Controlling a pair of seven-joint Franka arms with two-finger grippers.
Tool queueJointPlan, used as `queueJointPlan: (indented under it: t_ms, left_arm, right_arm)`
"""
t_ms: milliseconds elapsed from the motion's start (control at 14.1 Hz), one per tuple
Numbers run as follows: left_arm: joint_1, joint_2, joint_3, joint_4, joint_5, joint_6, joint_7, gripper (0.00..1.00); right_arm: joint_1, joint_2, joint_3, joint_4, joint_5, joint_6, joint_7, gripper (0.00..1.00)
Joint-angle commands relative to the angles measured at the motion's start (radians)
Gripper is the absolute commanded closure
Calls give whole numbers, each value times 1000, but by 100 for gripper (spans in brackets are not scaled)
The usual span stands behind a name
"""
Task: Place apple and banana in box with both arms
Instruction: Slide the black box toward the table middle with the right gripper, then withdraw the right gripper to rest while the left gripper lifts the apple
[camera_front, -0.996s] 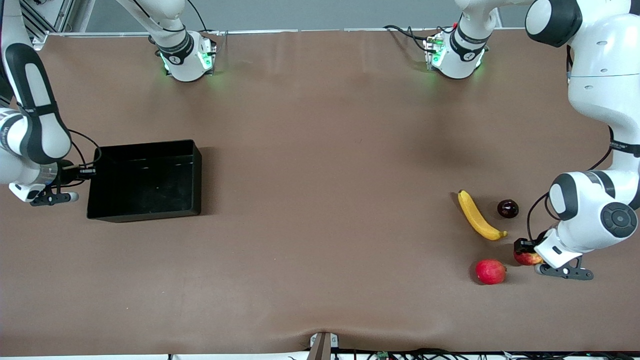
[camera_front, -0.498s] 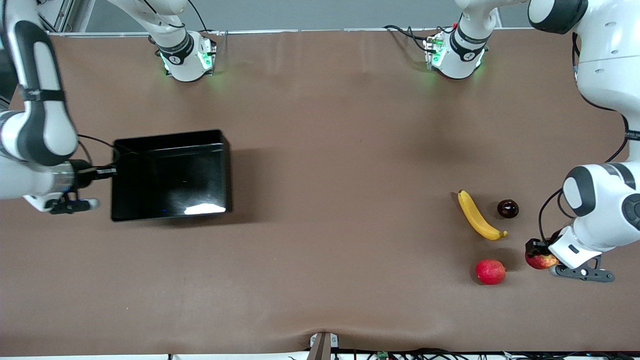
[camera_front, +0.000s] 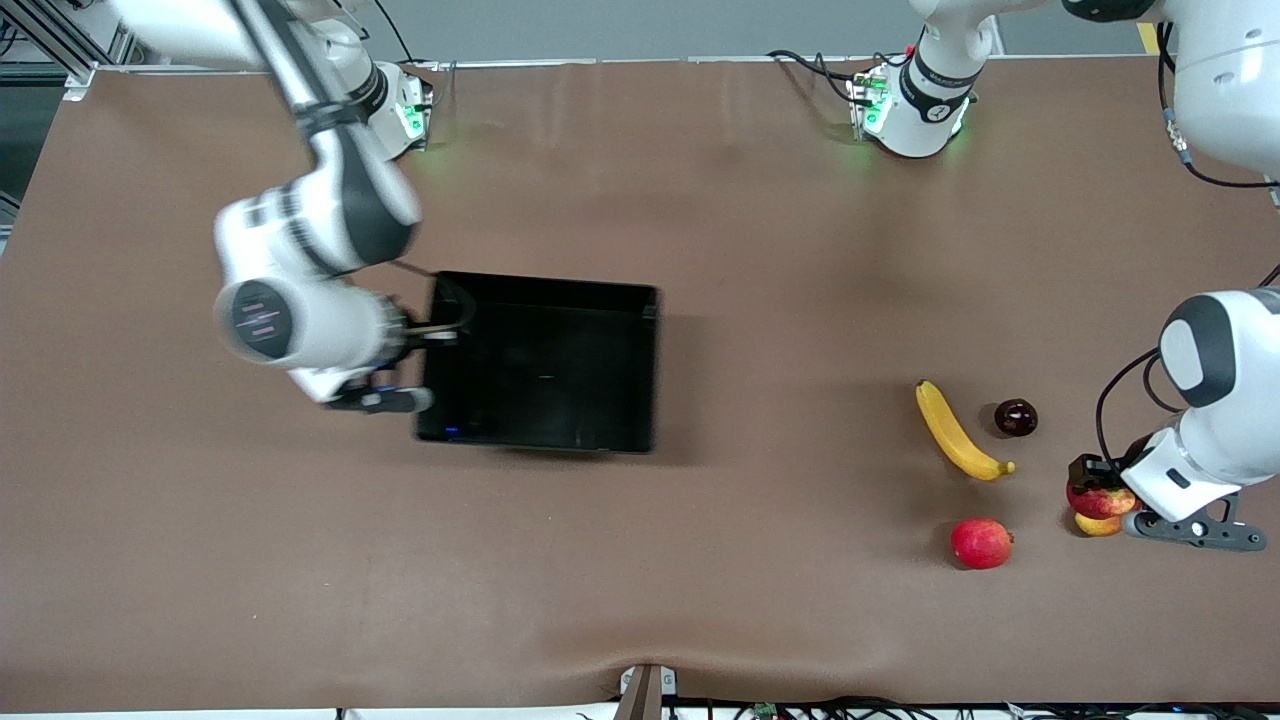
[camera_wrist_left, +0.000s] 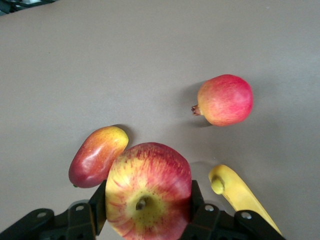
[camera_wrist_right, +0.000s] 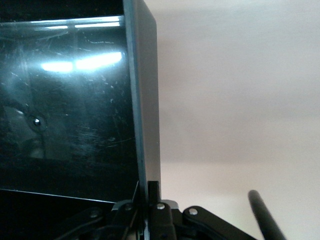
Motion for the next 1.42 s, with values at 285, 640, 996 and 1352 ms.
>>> queueJointPlan:
  t_ms: [285,640,996,1352]
  left_arm:
    - [2,-107,-24,-19,-14,-94,13,100]
    - [3,-123,-28,-19,-16,-102,13,100]
    - [2,-124,-48,-18,-19,-114,-1,100]
    - [-1,-124,-125,-18,-19,-149,-134,100]
  right_arm:
    - [193,189,-19,95,186,231,112,100]
    - [223,244,-26,104,154,297,186,1]
    - [177,186,-42,153,151,287,183,0]
    - [88,155,-88,414,-107,-102,162,0]
